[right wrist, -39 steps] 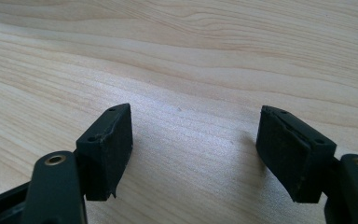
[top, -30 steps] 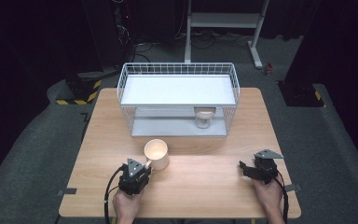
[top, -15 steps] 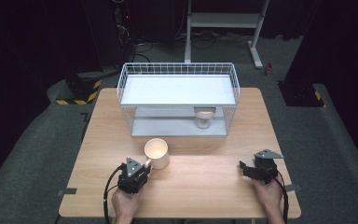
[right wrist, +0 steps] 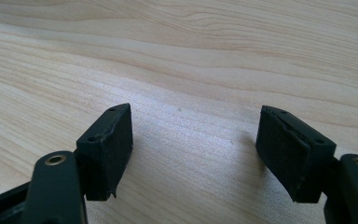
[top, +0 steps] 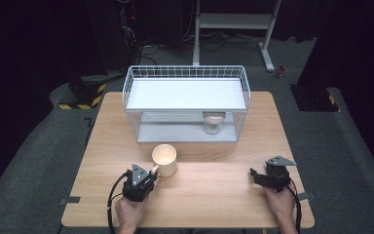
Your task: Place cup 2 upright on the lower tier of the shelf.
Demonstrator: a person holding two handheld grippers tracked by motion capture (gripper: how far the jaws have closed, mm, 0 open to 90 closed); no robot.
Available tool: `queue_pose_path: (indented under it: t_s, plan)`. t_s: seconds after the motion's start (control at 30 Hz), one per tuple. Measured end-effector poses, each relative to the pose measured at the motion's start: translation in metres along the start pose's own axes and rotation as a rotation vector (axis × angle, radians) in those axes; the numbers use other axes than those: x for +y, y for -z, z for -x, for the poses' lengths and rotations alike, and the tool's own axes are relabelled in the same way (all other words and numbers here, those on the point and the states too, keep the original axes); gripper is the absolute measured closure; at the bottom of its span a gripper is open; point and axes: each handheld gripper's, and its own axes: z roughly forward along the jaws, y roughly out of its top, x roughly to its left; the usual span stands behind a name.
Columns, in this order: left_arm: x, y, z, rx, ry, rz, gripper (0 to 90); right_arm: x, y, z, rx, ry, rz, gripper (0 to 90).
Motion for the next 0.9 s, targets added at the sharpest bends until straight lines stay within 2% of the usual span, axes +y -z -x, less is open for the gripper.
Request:
queue_pose_path:
  t_s: [0.33, 0.9]
  plan:
    - [0.0013, -0.0002, 0.0011, -0.007, -0.014, 0.016, 80.5, 0.0, 0.0, 0.0, 0.005, 0.002, 0.0, 27.5]
    - [0.0093, 0.0057, -0.0041, -0.045, 0.001, 0.053, 80.4, 0.0, -0.0001, 0.0001, 0.006, 0.001, -0.001, 27.5]
